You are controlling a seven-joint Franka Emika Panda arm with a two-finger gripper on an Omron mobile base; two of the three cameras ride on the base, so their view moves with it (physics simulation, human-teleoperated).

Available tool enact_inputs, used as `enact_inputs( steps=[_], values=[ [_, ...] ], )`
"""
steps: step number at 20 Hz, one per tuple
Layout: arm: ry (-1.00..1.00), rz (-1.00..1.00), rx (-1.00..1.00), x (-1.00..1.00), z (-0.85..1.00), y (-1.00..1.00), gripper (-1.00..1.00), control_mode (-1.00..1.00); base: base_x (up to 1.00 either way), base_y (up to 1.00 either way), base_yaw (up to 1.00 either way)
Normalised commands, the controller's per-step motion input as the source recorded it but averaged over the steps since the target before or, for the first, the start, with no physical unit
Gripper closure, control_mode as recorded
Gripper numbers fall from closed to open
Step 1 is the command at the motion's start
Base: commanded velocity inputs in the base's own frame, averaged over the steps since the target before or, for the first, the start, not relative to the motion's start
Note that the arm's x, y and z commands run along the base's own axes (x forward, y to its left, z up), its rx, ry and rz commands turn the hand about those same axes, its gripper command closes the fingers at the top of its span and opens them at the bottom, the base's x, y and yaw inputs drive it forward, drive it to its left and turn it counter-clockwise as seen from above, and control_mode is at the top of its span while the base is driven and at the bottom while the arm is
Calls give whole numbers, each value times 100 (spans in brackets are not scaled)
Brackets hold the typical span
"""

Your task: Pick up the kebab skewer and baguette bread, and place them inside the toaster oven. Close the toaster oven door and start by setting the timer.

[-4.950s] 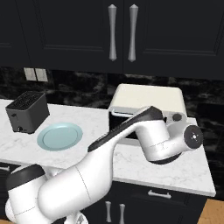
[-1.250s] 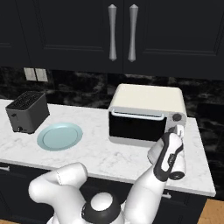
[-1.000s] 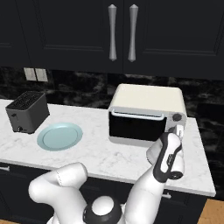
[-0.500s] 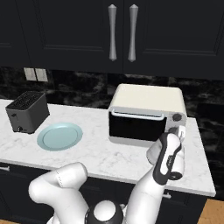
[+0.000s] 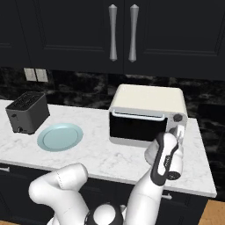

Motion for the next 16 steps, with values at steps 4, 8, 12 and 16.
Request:
enact_inputs(
  steps=[4,8,12,16],
  values=[
    [0,0,0,0,13,1,-100,-100,0,0,0],
    [0,0,0,0,2,0,-100,-100,0,0,0],
    [0,0,1,-2,0,0,100,-100,0,0,0],
    [0,0,4,-14,0,0,100,-100,0,0,0]
  ],
)
